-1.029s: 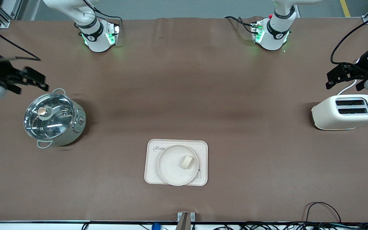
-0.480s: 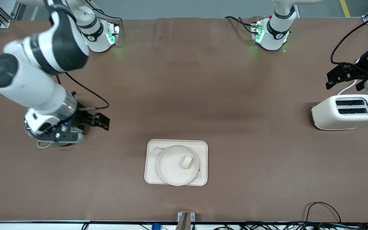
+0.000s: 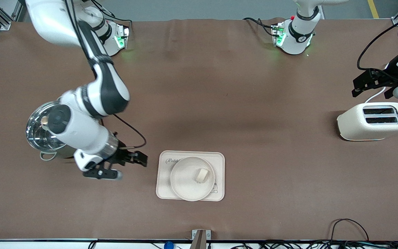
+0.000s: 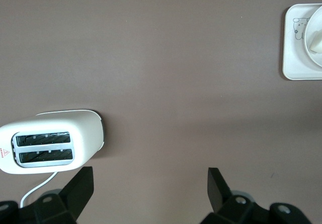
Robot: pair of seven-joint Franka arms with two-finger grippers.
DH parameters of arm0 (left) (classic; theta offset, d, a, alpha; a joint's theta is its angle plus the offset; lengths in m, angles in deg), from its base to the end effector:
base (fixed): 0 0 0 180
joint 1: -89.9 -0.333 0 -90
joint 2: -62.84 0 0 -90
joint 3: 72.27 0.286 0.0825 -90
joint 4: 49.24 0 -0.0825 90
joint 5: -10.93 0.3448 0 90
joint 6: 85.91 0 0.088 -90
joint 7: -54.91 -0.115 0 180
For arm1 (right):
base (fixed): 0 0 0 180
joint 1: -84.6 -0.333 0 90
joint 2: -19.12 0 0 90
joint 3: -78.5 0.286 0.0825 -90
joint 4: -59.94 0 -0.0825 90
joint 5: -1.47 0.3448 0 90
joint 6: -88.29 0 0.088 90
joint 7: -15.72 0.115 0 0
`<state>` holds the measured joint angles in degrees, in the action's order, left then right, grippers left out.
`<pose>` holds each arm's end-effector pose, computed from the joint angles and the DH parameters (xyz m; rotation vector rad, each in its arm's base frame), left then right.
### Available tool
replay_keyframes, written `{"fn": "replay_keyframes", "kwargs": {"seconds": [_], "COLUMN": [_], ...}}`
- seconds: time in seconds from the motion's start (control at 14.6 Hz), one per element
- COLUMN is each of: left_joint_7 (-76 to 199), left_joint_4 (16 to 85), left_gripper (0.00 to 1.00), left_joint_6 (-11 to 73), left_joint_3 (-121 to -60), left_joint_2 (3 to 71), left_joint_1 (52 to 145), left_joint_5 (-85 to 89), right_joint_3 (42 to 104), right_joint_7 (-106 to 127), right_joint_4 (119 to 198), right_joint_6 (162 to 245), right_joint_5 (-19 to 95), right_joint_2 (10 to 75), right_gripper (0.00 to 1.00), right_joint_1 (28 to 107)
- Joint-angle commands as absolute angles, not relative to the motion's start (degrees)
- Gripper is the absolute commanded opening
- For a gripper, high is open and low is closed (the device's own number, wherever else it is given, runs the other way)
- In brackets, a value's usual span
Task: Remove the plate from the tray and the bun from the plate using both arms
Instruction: 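Reach the right gripper toward the white plate on the tray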
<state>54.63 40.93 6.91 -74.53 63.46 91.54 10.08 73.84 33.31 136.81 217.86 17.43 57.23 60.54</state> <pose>0.5166 -0.0370 0.5953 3.1221 -0.1135 0.0884 0.6560 0.2543 0.3490 -2.8665 0.1359 -0.2650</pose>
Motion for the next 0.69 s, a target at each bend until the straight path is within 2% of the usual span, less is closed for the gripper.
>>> {"fn": "replay_keyframes", "kwargs": {"seconds": [0.0,0.14,0.21,0.41,0.62], "left_joint_7": [54.6,54.5,54.6,54.6,54.8], "left_joint_4": [40.0,40.0,40.0,40.0,40.0], "left_gripper": [1.0,1.0,1.0,1.0,1.0], "left_joint_6": [5.9,5.9,5.9,5.8,5.8], "left_joint_3": [-74.7,-74.7,-74.7,-74.7,-74.7], "left_joint_2": [63.2,63.2,63.2,63.2,63.2], "left_joint_1": [91.5,91.5,91.5,91.6,91.7], "left_joint_5": [11.1,11.1,11.1,11.1,11.1], "right_joint_3": [75.8,77.7,77.9,79.4,79.6], "right_joint_7": [33.3,33.4,33.4,31.9,30.8], "right_joint_4": [132.9,130.7,129.6,128.3,128.5], "right_joint_6": [225.2,229.2,230.3,230.8,230.9], "right_joint_5": [18.7,18.7,18.7,18.7,18.7], "right_joint_2": [64.8,69.1,70.8,73.6,74.5], "right_gripper": [0.85,0.7,0.67,0.61,0.59], "right_joint_1": [60.2,60.6,60.4,60.5,60.2]}}
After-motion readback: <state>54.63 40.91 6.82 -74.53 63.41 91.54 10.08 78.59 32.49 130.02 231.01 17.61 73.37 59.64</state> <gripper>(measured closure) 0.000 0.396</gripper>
